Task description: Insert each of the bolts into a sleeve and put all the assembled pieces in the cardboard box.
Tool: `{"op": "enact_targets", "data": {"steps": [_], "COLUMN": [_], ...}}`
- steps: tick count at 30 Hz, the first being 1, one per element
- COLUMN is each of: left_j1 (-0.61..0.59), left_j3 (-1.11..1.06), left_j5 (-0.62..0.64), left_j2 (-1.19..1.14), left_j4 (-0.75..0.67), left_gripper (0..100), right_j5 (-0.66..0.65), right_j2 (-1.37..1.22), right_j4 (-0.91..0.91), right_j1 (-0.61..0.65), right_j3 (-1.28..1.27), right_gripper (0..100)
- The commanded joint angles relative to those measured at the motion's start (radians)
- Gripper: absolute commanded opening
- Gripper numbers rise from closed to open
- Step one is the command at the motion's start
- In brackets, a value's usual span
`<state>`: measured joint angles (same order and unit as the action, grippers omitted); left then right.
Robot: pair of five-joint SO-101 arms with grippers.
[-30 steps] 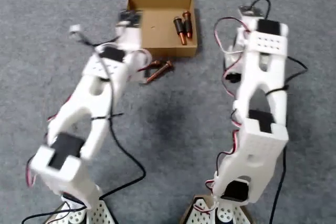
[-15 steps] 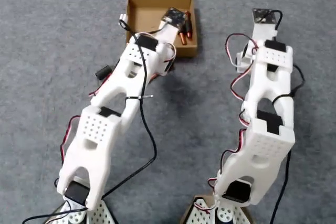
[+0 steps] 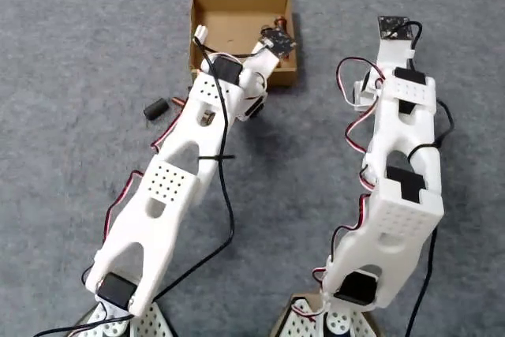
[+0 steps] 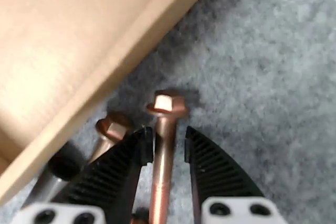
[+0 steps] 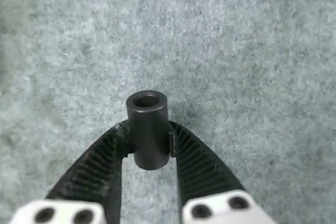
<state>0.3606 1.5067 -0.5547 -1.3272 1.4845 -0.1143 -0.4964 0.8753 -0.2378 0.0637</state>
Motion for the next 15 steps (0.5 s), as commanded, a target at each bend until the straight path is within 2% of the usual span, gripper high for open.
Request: {"op": "enact_targets", "data": {"steps": [1, 7, 11, 15], "left_j1": [0.021, 0.023, 0.023, 0.018], "left_j3": [0.089, 0.098, 0.098, 0.098], "left_j5": [-0.006, -0.006, -0.006, -0.002], "left_j2": [-0.033, -0.058, -0.058, -0.056], "left_j4": [-0.003, -0.003, -0.003, 0.006], "left_gripper": [11, 11, 1, 2], "right_j5": [0.011, 0.009, 0.009, 0.011], "right_j2": [0.067, 0.067, 0.067, 0.067], "right_j4": [-0.021, -0.02, -0.02, -0.018], "right_j1": [-0.018, -0.018, -0.018, -0.018], "right_j3": [0.001, 0.001, 0.001, -0.001], "right_gripper": [0.2, 0.2, 0.2, 0.2]}}
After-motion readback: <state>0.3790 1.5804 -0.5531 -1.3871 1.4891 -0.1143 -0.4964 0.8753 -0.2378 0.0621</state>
